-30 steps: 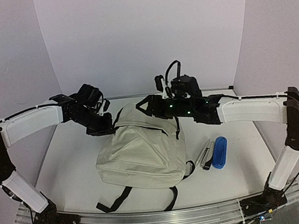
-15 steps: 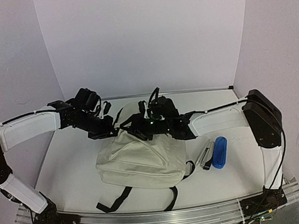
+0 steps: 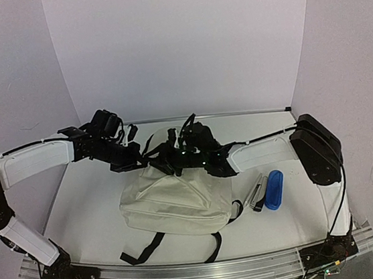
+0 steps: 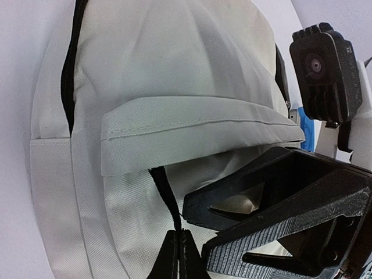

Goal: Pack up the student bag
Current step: Unzip the student bag at the center of the board.

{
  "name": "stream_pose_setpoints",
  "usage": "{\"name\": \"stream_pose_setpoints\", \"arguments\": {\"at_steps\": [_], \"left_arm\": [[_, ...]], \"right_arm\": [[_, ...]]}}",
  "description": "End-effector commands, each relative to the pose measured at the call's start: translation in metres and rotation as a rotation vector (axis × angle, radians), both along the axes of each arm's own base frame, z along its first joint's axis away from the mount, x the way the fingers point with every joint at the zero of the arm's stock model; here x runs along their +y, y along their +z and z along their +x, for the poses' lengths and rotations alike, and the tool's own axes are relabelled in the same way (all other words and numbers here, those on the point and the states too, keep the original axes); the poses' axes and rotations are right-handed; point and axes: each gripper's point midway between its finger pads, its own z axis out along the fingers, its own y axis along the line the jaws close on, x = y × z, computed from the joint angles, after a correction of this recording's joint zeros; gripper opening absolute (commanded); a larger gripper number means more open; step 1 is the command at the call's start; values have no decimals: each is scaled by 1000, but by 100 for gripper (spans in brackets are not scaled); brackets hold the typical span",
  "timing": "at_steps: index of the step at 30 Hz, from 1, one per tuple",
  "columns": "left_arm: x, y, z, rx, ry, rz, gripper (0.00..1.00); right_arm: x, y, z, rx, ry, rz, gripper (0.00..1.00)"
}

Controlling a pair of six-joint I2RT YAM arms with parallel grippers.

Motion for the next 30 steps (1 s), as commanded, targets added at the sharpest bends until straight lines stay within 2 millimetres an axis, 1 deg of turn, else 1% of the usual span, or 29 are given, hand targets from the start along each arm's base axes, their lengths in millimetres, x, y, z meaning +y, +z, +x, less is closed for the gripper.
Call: {"name": "stream_pose_setpoints", "arguments": {"at_steps": [1, 3, 6, 10, 13, 18, 22, 26, 27, 30], "left_arm": [[-25, 33, -7, -73, -85, -134, 0], [-23, 36, -6, -95, -73, -140, 0], [-16, 39, -4, -122, -37, -143, 0], [-9, 37, -3, -134, 10, -146, 0], [-12, 39, -6, -141, -8, -165, 0], [-22, 37, -11, -124, -81, -189, 0], [-29, 37, -14, -120, -120, -203, 0], [-30, 36, -14, -125, -131, -207, 0], [-30, 34, -14, -122, -131, -204, 0], [-28, 28, -14, -109, -122, -187, 0]], "right_arm": [[16, 11, -1, 9, 22, 70, 33], [13, 4, -1, 50, -1, 78, 33], [8, -1, -1, 120, -34, 142, 32], [6, -7, -1, 172, -52, 182, 32], [7, -10, 0, 181, -55, 184, 32], [9, -8, 1, 181, -54, 188, 31], [13, -4, 1, 173, -41, 197, 26], [14, -1, 2, 165, -35, 201, 18], [14, 0, 2, 162, -35, 203, 15], [13, 5, 1, 146, -35, 205, 2]]}}
